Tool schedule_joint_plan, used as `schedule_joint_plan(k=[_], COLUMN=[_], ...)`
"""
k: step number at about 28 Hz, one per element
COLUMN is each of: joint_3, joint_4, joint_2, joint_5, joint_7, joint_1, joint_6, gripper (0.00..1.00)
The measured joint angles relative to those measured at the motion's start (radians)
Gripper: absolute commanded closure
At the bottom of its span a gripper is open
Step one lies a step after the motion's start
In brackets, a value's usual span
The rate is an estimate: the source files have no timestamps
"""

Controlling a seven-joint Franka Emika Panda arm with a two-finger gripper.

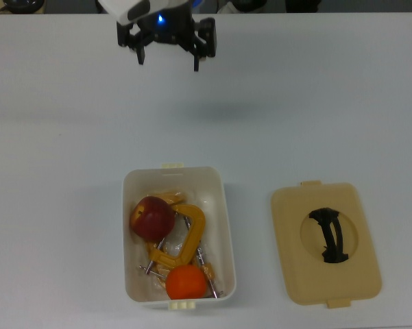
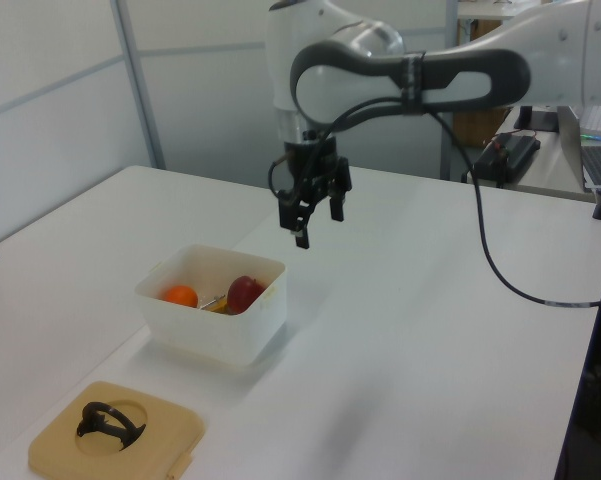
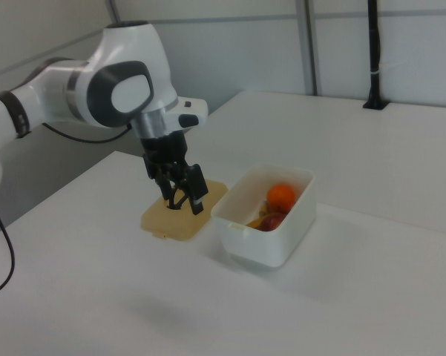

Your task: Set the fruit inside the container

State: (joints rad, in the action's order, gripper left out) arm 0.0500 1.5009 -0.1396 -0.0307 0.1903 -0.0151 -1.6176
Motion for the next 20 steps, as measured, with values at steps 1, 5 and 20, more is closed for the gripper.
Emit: schedule_joint_plan(k=[1,5,20], joint_3=[0.000,-0.001,-0.003], joint_4=[0.001,0.002,0.004], joint_2=[0.006,0.023,0.063], joint_5=[-0.005,-0.019,-0.025], joint_7=[0.000,0.000,-0.008], joint_1=[0.000,0.000,0.002], joint_6=[0.007,0.014,0.048], gripper=[0.00,0.00,0.00])
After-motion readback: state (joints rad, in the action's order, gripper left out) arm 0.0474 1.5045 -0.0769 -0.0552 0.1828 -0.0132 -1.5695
